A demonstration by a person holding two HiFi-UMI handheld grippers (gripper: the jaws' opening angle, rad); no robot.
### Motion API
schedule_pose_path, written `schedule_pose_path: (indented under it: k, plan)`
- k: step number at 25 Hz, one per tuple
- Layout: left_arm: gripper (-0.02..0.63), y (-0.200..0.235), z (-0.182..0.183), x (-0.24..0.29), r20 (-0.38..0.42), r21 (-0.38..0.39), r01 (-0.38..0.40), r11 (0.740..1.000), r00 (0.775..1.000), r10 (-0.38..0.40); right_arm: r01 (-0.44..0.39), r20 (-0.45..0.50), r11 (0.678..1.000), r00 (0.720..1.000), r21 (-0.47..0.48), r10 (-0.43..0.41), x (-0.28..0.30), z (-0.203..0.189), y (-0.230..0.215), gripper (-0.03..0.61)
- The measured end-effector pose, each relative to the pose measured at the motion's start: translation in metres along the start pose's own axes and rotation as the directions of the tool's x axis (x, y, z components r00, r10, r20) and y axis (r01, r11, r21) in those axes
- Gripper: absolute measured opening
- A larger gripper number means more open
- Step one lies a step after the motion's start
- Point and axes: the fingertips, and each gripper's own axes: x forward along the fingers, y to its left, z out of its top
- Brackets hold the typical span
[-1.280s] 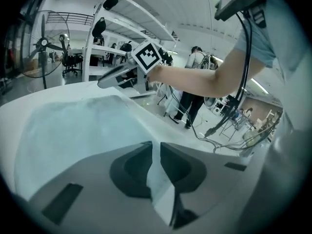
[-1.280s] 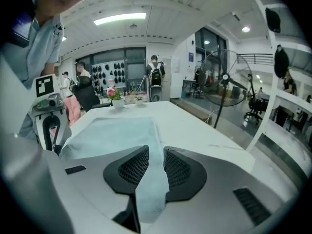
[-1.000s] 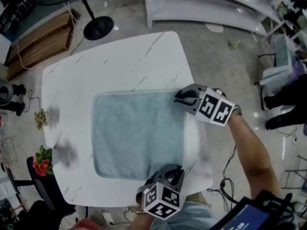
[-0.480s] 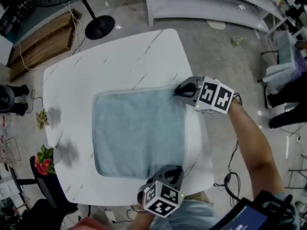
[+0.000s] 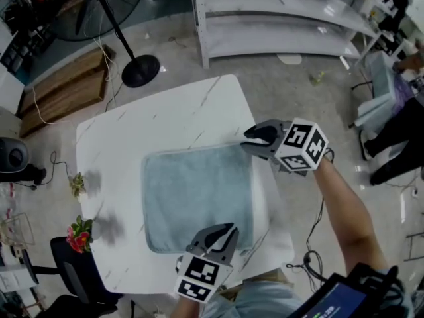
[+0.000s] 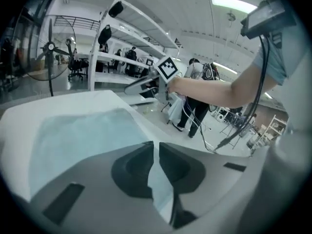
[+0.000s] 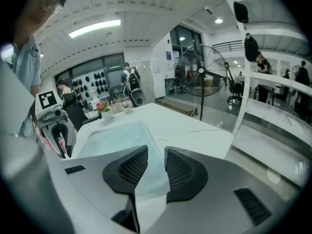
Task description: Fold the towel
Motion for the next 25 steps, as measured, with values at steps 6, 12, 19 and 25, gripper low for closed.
schedule_pose_path:
  k: [6, 12, 19, 25]
  plan:
    - [0.038, 0.04, 0.016, -0.051, 0.093, 0.002, -0.054, 0.999, 0.994, 0.053, 0.09, 0.024, 0.957, 0.995, 0.276, -0.1, -0.023, -0.026, 0.024, 0.163]
    - [0.038, 0.068, -0.01, -0.075, 0.074, 0.013, -0.019, 1.0, 0.997, 0.018, 0.21, -0.1, 0.855, 0.978, 0.475, -0.185, -0.018, -0.105, 0.077, 0.2]
    - [0.038, 0.078, -0.053, -0.088, 0.027, 0.02, 0.069, 0.997, 0.997, -0.069, 0.313, -0.193, 0.721, 0.95, 0.618, -0.247, -0.003, -0.149, 0.129, 0.209]
    - [0.038, 0.094, -0.057, -0.109, 0.057, -0.002, 0.072, 0.997, 0.996, -0.071, 0.352, -0.21, 0.614, 0.933, 0.706, -0.293, 0.004, -0.146, 0.124, 0.122]
